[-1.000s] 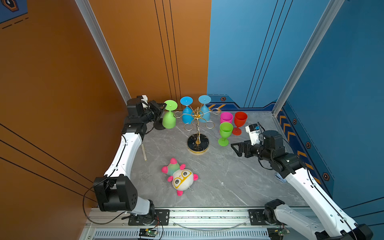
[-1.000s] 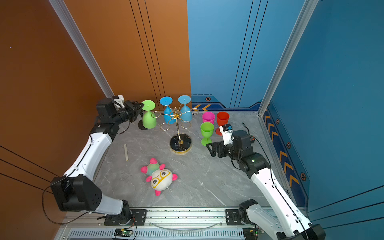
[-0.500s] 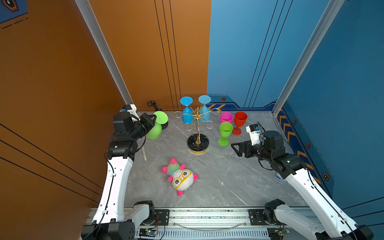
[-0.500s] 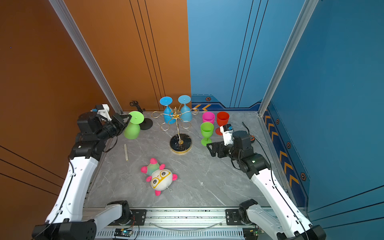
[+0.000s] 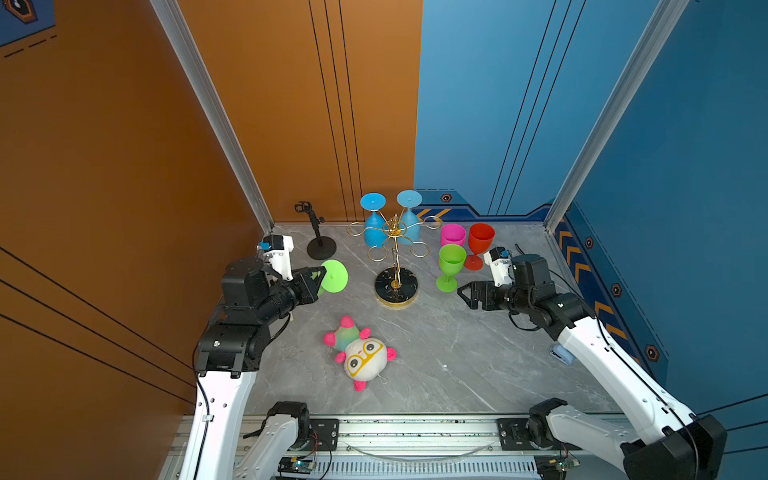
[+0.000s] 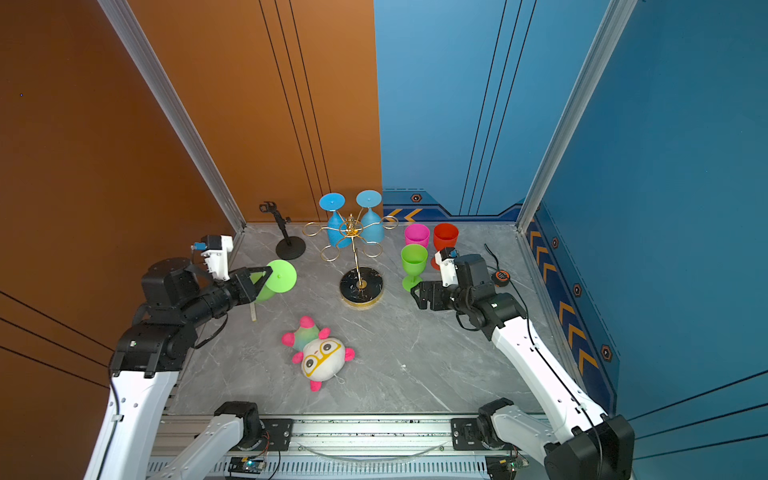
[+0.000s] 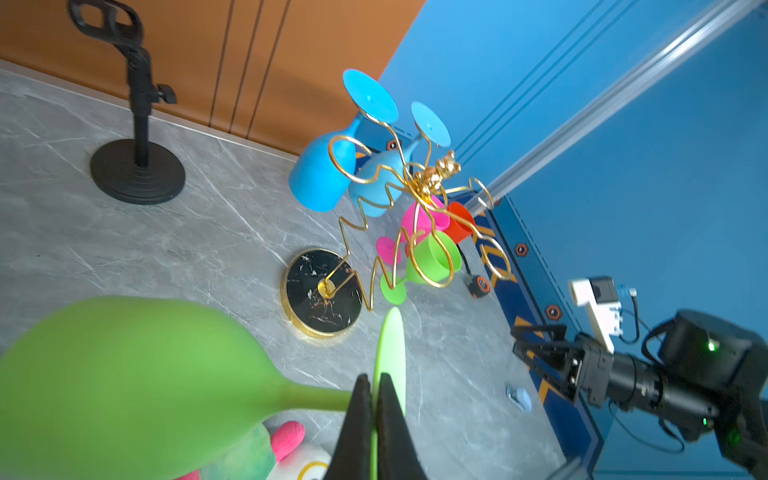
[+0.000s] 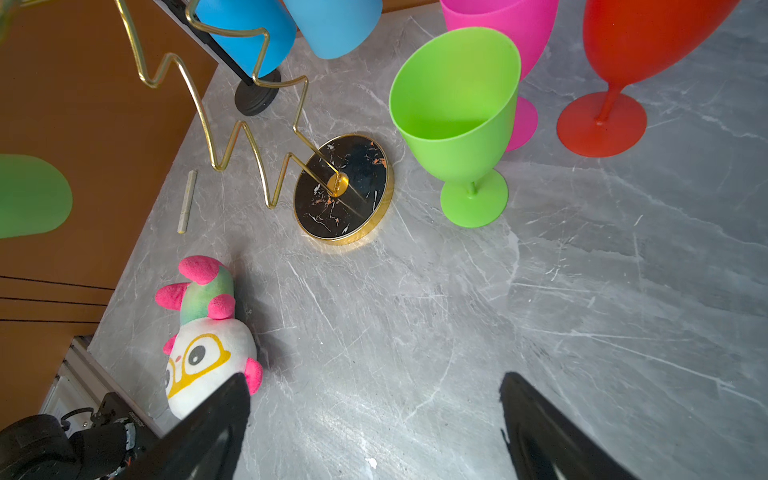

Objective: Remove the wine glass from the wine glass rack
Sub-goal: 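Lift the green glass off the rack with the left gripper and pull it back, then carry the green glass toward the right gripper while the right gripper grasps its bowl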

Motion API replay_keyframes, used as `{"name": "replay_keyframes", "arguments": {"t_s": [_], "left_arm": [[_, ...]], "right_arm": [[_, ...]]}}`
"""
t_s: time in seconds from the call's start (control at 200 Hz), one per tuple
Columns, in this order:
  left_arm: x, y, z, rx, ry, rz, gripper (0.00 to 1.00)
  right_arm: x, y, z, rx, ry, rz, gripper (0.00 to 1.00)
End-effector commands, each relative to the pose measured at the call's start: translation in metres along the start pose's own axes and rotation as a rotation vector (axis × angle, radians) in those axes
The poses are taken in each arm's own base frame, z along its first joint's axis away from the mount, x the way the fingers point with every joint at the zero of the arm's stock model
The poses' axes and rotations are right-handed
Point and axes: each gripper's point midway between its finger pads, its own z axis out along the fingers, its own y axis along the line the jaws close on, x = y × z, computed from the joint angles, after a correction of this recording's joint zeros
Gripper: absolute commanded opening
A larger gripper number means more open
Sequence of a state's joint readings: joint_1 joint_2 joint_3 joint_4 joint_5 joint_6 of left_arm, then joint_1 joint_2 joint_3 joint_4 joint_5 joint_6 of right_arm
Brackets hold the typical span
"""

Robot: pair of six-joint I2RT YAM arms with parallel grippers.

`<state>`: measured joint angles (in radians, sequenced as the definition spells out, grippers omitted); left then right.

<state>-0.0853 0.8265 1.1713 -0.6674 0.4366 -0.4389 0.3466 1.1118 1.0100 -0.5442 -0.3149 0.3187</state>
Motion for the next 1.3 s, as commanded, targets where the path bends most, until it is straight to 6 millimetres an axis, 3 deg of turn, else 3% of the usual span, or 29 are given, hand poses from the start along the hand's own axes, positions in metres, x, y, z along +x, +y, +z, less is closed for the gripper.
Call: {"name": "replay_keyframes", "arguments": {"t_s": [0.0,0.245,0.556,0.851,0.991,1.086,1.296], "left_arm": [[0.03,-0.017,0.003,0.083,0.102,0.111,0.0],[0.076,-0.071,0.005,0.272,0.23,0.33,0.0],[0.138,-0.112,0.024,0.332,0.309,0.727,0.0],[0.191,-0.156,0.043,0.469,0.281,1.139,0.0],[0.212,-0.158,0.046,0.521,0.248,1.352,0.0],[0.237,-0.143,0.049,0.543,0.267,1.522,0.0],[0.263,-0.113,0.059,0.49,0.252,1.867,0.0]], "right_arm": [[-0.001,-0.003,-0.002,0.025,0.018,0.044,0.94],[0.003,-0.008,0.004,0.044,0.06,0.065,0.95],[0.01,-0.024,0.013,0.124,0.142,0.074,0.94],[0.007,-0.018,0.013,0.11,0.2,0.057,0.93],[0.002,-0.008,0.01,0.065,0.204,0.059,0.91],[-0.002,-0.001,0.009,0.028,0.202,0.066,0.9],[-0.017,0.016,0.003,-0.045,0.192,0.068,0.87]]}}
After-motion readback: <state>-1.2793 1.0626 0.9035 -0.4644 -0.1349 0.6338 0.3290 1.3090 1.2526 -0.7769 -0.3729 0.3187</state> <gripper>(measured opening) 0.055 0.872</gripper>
